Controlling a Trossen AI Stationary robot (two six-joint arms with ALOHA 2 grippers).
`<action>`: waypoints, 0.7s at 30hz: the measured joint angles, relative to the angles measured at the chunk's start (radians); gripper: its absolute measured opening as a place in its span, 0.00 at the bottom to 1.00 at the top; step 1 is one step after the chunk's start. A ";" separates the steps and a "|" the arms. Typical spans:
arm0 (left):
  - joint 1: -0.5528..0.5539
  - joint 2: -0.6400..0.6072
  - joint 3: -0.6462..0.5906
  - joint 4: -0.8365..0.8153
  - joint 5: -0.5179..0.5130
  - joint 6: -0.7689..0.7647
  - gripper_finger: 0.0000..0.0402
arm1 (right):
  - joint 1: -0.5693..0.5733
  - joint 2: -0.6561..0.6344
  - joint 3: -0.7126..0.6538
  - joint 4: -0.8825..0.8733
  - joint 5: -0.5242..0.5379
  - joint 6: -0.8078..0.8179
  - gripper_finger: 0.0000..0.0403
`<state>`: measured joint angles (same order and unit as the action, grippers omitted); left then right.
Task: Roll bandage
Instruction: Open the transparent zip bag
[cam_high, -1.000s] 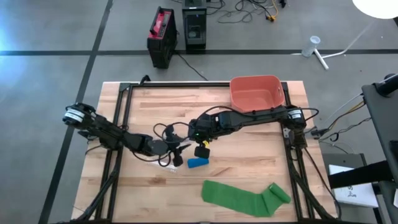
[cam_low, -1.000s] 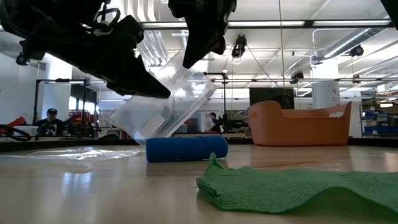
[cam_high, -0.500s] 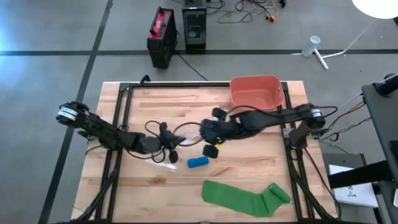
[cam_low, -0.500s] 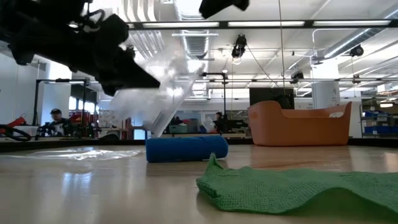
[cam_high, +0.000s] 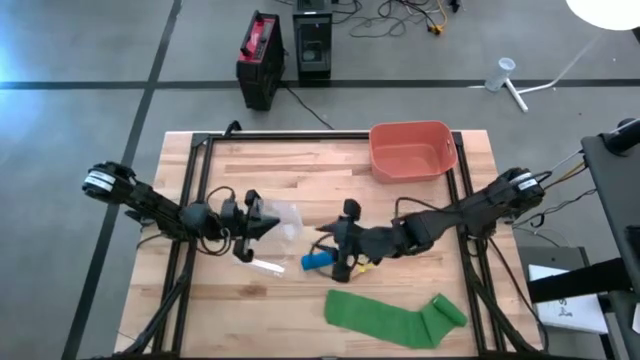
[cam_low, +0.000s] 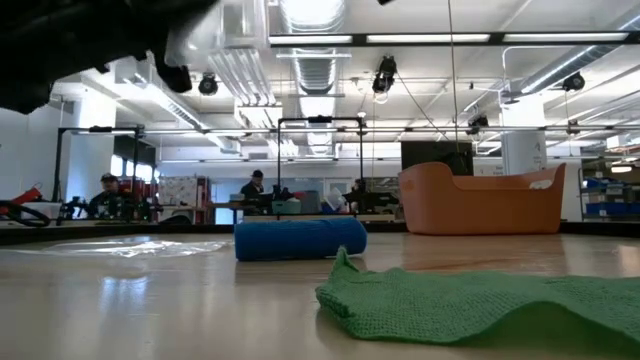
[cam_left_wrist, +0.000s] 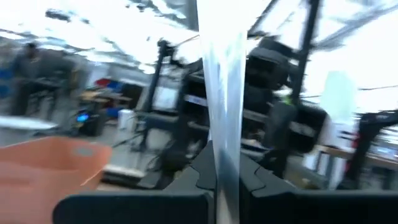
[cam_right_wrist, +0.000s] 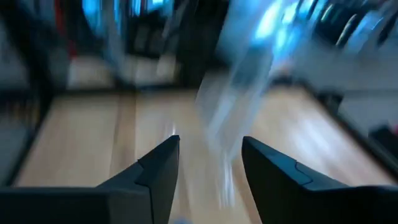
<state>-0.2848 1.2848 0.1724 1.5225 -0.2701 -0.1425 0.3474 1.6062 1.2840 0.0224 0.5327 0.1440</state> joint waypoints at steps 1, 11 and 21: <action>0.000 0.000 0.006 0.002 0.029 0.002 0.00 | -0.001 0.006 -0.022 0.116 0.008 -0.012 0.43; 0.000 0.003 0.094 0.000 0.159 0.054 0.00 | -0.019 0.090 -0.021 0.467 -0.035 -0.172 0.36; 0.000 0.004 0.096 -0.001 0.158 0.078 0.00 | -0.031 0.114 0.015 0.455 -0.043 -0.211 0.14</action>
<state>-0.2844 1.2884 0.2684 1.5219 -0.1120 -0.0643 0.3160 1.7204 1.2993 0.4774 0.4901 -0.0669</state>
